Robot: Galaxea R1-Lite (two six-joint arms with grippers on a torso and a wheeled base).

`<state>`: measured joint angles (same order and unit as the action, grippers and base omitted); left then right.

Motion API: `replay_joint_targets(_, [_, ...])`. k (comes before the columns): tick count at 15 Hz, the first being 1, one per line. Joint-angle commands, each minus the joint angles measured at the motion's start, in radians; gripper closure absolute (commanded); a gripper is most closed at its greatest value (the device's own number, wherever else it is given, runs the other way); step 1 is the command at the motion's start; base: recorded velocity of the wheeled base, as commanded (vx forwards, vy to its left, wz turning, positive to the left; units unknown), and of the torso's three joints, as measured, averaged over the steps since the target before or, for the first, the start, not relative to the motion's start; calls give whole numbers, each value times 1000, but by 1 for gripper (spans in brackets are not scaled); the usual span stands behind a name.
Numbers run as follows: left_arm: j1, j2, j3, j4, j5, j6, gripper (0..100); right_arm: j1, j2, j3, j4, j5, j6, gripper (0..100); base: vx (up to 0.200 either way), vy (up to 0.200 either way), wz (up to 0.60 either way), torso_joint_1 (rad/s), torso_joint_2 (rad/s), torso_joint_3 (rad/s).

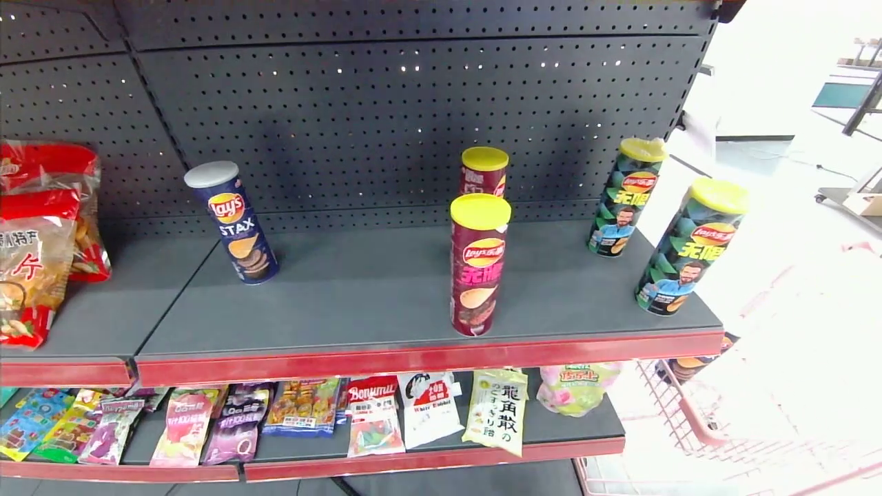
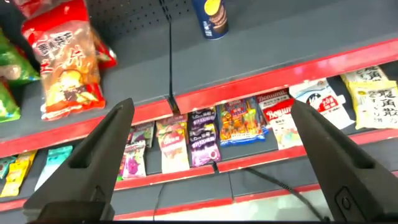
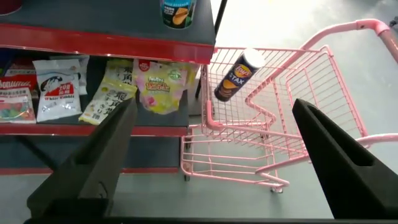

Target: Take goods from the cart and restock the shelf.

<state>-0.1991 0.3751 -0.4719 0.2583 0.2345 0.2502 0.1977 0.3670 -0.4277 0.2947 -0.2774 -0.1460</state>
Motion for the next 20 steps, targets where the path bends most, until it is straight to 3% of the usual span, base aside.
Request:
replay_joint_targets(1, [0,-4,4,1,0,0,0,0,-7,4,1,0,0,0,0,0,0,0,0,0])
replay_joint_targets(13, [0,-4,9,-1,2,0,0,0,-40,27,3,1,-30,0,0,-200,0,6,5,1])
replay_joint_targets(15, [0,-7,9,-4,0,14,0,0,-42,27,3,4,-30,0,0,-200,0,2,10,0])
replay_joint_targets(20, [-3,-12,7,-5,-3,32,0,0,-43,29,3,6,-29,0,0,0,-480,1,3,5])
